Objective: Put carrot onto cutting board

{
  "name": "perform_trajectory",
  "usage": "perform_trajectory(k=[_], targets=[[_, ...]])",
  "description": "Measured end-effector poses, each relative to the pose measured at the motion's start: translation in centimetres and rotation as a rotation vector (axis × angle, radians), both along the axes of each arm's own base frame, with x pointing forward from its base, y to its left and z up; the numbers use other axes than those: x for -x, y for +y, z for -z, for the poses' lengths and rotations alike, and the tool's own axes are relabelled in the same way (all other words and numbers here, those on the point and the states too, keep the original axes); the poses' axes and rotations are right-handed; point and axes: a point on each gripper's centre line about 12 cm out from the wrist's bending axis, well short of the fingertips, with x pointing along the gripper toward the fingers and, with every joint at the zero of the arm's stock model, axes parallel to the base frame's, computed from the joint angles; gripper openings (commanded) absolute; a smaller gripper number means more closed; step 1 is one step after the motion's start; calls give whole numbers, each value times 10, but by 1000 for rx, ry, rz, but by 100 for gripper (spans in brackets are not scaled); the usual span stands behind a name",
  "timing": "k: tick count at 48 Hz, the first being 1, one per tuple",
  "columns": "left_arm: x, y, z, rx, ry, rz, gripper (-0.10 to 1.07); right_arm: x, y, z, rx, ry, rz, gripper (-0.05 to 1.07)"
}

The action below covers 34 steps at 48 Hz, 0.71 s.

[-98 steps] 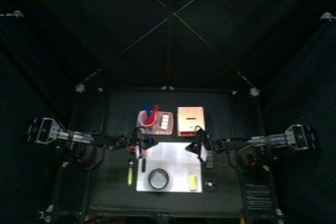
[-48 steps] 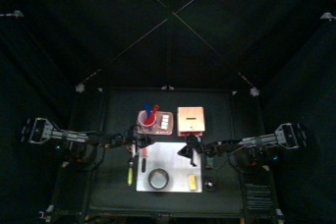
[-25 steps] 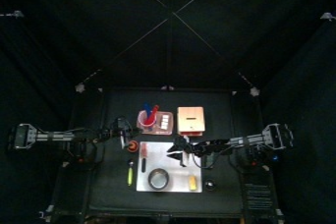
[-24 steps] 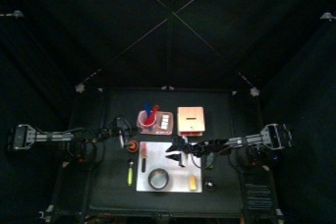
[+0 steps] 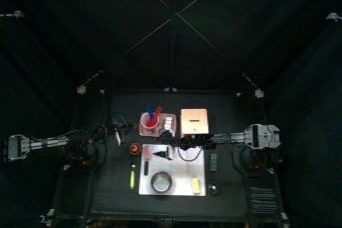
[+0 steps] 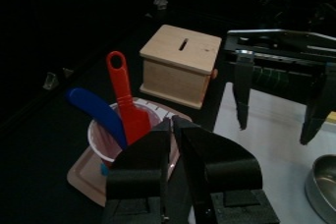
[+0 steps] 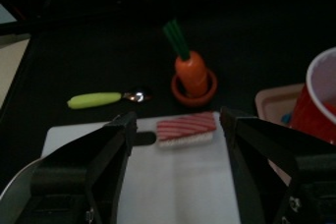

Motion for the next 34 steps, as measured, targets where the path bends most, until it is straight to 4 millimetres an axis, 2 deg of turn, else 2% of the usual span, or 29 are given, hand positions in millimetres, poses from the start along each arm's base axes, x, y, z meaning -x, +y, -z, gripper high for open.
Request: perform_trajectory(k=[7,14,34], targets=[[1,0,2,3,4,-3,54,-21,-6,8,34,-11,-31,97],[2,0,3,3,9,-4,54,-37,-4,10,27,-41,-68,97],[4,1,8,11,19,-10,54,-68,-11,13,46,-82,-95,97]])
